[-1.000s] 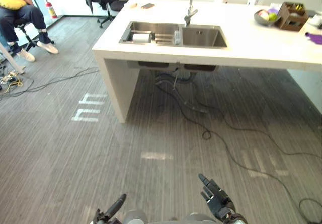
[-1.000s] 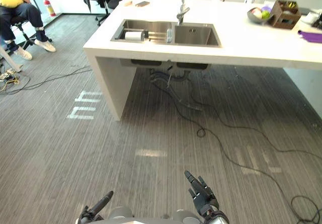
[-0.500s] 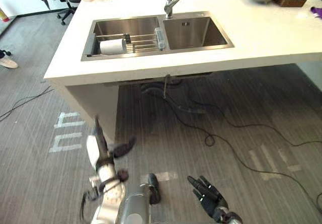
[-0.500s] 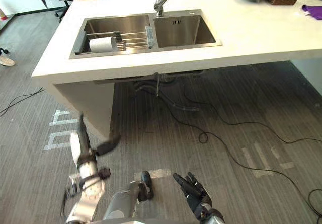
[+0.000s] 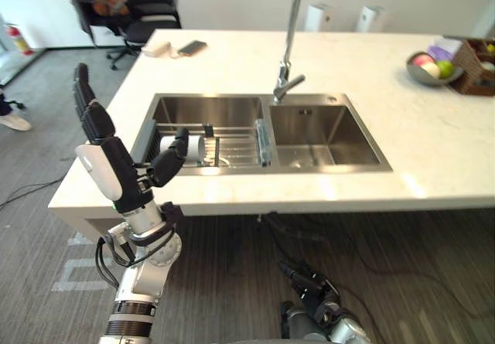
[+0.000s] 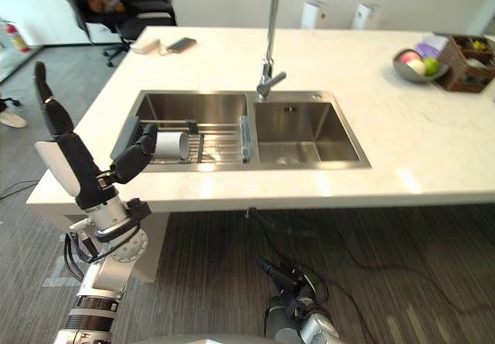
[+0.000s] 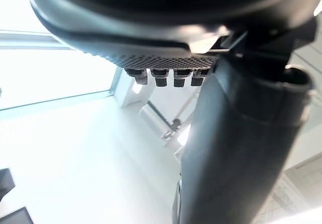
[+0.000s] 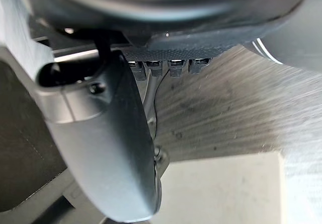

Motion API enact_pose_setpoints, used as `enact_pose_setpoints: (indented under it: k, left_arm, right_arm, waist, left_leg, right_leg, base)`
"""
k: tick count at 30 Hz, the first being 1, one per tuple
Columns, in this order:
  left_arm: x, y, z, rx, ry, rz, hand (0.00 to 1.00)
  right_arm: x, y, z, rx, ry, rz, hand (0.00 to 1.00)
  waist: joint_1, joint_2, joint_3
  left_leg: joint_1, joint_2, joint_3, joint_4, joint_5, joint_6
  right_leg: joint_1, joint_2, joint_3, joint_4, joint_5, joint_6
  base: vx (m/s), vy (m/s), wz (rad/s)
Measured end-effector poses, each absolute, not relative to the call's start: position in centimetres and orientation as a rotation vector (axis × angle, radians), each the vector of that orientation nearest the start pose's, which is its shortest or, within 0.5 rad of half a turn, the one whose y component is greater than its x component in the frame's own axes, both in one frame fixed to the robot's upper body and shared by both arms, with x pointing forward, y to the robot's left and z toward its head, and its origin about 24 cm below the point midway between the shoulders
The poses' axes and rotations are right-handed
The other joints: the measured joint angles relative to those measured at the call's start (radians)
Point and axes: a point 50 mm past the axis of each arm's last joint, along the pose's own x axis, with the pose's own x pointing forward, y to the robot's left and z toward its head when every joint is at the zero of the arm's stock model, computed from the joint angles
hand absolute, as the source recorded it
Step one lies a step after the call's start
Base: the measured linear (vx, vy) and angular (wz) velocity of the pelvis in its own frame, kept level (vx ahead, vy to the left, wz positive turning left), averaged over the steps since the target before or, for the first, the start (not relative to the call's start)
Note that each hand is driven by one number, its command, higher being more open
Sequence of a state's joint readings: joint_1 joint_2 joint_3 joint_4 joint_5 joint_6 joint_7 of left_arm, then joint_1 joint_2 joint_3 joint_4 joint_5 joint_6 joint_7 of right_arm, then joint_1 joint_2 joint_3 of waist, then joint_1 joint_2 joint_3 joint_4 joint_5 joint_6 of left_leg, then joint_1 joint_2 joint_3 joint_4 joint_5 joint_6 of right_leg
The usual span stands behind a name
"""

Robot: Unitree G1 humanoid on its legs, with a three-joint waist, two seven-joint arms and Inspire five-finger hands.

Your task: Walk over to the sink, pick up the cup, carry it to the dishwasher, place the cup inside the dishwasher, then close the dishwasher door

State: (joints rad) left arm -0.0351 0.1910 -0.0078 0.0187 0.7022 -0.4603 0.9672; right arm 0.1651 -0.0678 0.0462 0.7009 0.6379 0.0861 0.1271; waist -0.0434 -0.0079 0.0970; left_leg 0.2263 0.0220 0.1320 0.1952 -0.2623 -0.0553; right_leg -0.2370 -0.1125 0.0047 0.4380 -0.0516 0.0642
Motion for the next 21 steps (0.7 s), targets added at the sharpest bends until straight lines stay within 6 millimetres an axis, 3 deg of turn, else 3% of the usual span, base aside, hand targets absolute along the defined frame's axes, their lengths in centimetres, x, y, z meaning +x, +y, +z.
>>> enact_pose_setpoints:
  k: [2, 3, 5, 7, 9, 10, 12, 17, 21]
  left_arm:
    - [22.7, 16.4, 10.3, 0.569, -0.850, 0.622, 1.00]
    - [22.8, 15.7, 10.4, 0.581, -0.862, 0.564, 1.00]
    - [22.9, 14.9, 10.0, 0.598, -0.843, 0.479, 1.00]
    - [23.5, 13.9, 8.9, 0.648, -0.777, 0.331, 1.00]
    - [23.6, 13.9, 8.4, 0.697, -0.748, 0.259, 1.00]
    - [23.8, 14.1, 8.4, 0.747, -0.736, 0.205, 1.00]
    - [24.3, 14.6, 8.5, 0.829, -0.722, 0.140, 1.00]
    - [27.1, 17.3, 9.8, 1.107, -0.612, 0.001, 1.00]
    - [28.9, 18.5, 11.2, 1.185, -0.567, -0.012, 1.00]
  right_arm:
    - [12.9, -16.6, -13.2, 0.594, 0.883, -0.138, 1.00]
    - [12.9, -16.6, -13.3, 0.600, 0.906, -0.119, 1.00]
    - [12.8, -16.6, -13.3, 0.612, 0.927, -0.103, 1.00]
    - [12.2, -17.0, -13.6, 0.634, 0.955, -0.127, 1.00]
    - [11.9, -17.7, -13.8, 0.628, 0.969, -0.148, 1.00]
    - [11.7, -18.3, -13.9, 0.622, 0.976, -0.170, 1.00]
    - [11.6, -19.0, -14.1, 0.620, 0.976, -0.194, 1.00]
    - [11.6, -19.2, -14.1, 0.621, 0.958, -0.208, 1.00]
    - [11.9, -18.9, -14.0, 0.628, 0.955, -0.189, 1.00]
  waist:
    - [0.005, 0.046, -0.021]
    - [0.003, 0.052, -0.025]
    - [-0.001, 0.049, -0.023]
    - [0.000, 0.040, -0.020]
    - [-0.001, 0.040, -0.021]
    - [0.000, 0.062, -0.029]
    - [-0.001, 0.073, -0.037]
    - [-0.014, 0.073, -0.036]
    - [-0.027, 0.075, -0.035]
  left_leg:
    - [-0.007, 0.058, -0.005, 0.020, -0.026, -0.018]
    - [-0.012, 0.079, 0.013, 0.025, -0.013, -0.027]
    - [-0.026, 0.109, 0.041, 0.052, 0.012, -0.039]
    - [-0.029, 0.160, 0.178, 0.033, 0.020, -0.041]
    - [-0.028, 0.168, 0.220, -0.044, 0.064, -0.039]
    - [-0.037, 0.170, 0.224, -0.099, 0.161, -0.064]
    - [-0.030, 0.162, 0.224, -0.160, 0.177, -0.076]
    - [-0.070, 0.124, 0.233, -0.202, 0.207, -0.050]
    - [-0.073, 0.106, 0.235, -0.217, 0.214, -0.041]
  right_leg:
    - [0.009, 0.034, -0.051, 0.013, -0.050, -0.024]
    - [0.019, 0.038, -0.080, 0.018, -0.075, -0.037]
    - [0.057, 0.037, -0.124, -0.011, -0.083, -0.049]
    - [0.154, 0.023, -0.208, -0.095, -0.076, -0.062]
    - [0.178, 0.015, -0.234, -0.124, -0.071, -0.056]
    - [0.181, 0.020, -0.246, -0.138, -0.066, -0.049]
    - [0.179, 0.024, -0.249, -0.178, -0.042, -0.036]
    - [0.178, 0.012, -0.243, -0.310, 0.058, -0.013]
    - [0.179, 0.002, -0.239, -0.336, 0.083, -0.006]
  base:
    - [0.41, -0.325, 0.51]
    - [0.34, -0.313, 0.57]
    - [0.16, -0.210, 0.66]
    - [0.15, -0.230, 1.01]
    - [0.06, -0.113, 0.59]
    - [0.03, -0.033, 0.29]
    - [0.02, 0.075, 0.10]
    - [-0.02, 0.096, -0.02]
    - [-0.04, 0.053, 0.00]
